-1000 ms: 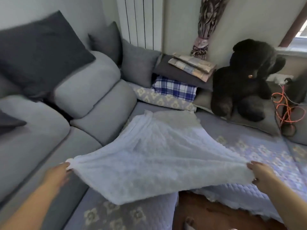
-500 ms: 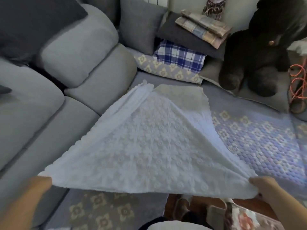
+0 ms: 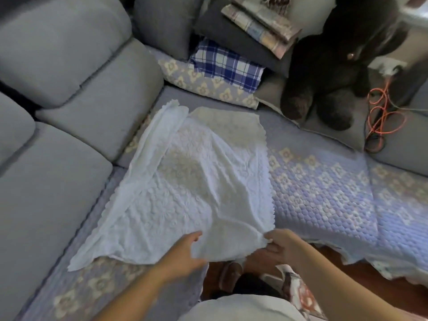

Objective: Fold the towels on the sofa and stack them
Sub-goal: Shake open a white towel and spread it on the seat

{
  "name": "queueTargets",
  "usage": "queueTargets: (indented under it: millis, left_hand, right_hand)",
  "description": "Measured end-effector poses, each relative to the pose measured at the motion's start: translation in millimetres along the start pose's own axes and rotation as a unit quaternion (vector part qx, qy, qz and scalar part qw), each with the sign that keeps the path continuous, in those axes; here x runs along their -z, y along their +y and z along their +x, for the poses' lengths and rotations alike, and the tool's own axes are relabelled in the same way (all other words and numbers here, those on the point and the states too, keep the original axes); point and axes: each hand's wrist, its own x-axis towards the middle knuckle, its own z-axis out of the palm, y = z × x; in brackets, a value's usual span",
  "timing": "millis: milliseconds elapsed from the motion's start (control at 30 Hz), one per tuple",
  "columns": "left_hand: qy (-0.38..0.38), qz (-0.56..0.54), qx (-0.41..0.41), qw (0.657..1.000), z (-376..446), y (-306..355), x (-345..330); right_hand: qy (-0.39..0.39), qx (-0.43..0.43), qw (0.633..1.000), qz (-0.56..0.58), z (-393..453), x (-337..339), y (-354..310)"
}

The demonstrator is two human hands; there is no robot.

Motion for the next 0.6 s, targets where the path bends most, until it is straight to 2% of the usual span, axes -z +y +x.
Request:
queueTargets:
  millis: [67,167,233,300,367,500,600]
  left_hand:
    - [-0.032,0.054,-0.072,0.995,21.4,48.6,-39.4]
    - [0.056,0.109,-0.125,0.985,64.3,89.1,-65.2]
    - [0.113,0.079,-0.113,0.984,87.9,97.1,-62.1]
    - [0.139,0.043,-0.06,0.988,115.6,101.2,-46.0]
    - [0.153,0.061,-0.009,0.986,150.8,105.6,-23.3]
    - [0.211,0.086,0.058,0.972,243.4,126.5,7.5]
    - [0.194,0.086,0.115,0.97,320.7,146.2,8.8]
  right_hand:
    - [-0.058,-0.002,0.997,0.048,2.2,-23.7,-9.6]
    - [-0.111,0.012,0.993,0.047,15.3,-39.6,-27.9]
    - [-0.14,0.01,0.989,0.041,19.0,-34.8,-50.6]
    - [-0.168,0.009,0.986,-0.004,36.2,-15.7,-85.4]
    - [-0.15,0.023,0.987,-0.054,70.7,13.4,-130.5]
    - [-0.043,0.066,0.987,-0.143,198.7,59.4,-247.0]
    - [0.024,0.107,0.972,-0.206,297.1,67.3,-343.2]
